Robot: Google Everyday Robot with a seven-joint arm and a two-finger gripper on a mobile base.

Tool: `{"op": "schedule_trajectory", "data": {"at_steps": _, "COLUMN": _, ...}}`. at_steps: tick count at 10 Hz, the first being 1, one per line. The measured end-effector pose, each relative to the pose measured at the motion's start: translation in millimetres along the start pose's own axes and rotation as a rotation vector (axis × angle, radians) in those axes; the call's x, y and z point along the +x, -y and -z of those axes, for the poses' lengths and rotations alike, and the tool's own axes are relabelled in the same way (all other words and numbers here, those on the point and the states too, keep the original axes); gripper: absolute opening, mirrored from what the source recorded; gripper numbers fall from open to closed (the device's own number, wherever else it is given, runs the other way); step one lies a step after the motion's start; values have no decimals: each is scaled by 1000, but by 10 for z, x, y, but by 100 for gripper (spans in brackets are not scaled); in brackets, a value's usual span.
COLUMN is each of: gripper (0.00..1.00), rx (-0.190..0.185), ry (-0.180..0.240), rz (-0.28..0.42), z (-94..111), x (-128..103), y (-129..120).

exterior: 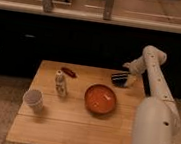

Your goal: Place the eraser on the white sponge

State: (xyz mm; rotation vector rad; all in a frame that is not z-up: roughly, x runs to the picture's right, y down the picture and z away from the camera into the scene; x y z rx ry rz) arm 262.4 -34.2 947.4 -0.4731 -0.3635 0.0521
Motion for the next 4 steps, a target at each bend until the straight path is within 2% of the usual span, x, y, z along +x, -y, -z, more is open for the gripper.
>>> {"op": "schedule_trajectory", "data": {"at_steps": 2, "gripper": 80, "rx": -12, "ry": 18, "rz": -7, "z": -6, "x": -16, "y": -45}}
{"op": "schedule_trajectory", "data": {"at_steps": 4, "gripper": 80, "rx": -13, "ry": 34, "rz": -13, "z": 76, "x": -2, "y": -99}}
